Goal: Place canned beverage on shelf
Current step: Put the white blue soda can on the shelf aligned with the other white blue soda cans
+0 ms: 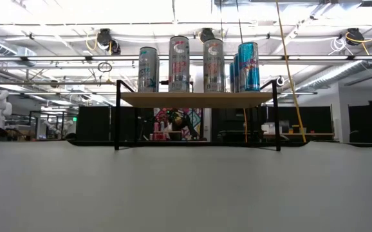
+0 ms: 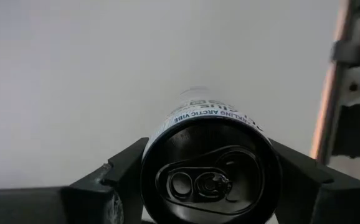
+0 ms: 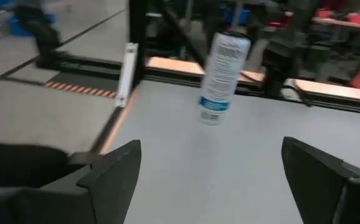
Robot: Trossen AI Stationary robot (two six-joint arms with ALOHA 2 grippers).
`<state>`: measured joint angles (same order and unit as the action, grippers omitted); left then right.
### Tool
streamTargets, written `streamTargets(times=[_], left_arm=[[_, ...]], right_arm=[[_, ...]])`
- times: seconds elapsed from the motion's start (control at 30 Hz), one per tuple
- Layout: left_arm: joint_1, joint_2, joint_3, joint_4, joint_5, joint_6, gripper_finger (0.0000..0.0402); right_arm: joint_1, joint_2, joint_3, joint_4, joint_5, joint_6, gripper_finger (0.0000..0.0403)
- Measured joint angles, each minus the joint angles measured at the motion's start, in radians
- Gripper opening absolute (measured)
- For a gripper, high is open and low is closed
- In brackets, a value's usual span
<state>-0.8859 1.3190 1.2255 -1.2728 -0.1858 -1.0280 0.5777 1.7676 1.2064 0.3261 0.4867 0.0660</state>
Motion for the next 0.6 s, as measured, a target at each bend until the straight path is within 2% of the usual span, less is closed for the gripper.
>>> streamTargets(times=[0.27, 0.47, 0.6], left_arm=[[0.003, 0.000, 0.127, 0.011, -0.131, 0.150, 0.0250], [0.003, 0.000, 0.179, 0.052, -0.295, 0.311, 0.0250], [0.003, 0.000, 0.186, 0.131, -0.403, 0.440, 0.0251]], right_arm=[[-0.028, 0.085, 0.000, 0.166, 0.034, 0.000, 0.0320], [-0.042, 0.136, 0.000, 0.303, 0.045, -0.067, 0.0321], [-0.046, 0.163, 0.021, 0.348, 0.122, -0.137, 0.0337]])
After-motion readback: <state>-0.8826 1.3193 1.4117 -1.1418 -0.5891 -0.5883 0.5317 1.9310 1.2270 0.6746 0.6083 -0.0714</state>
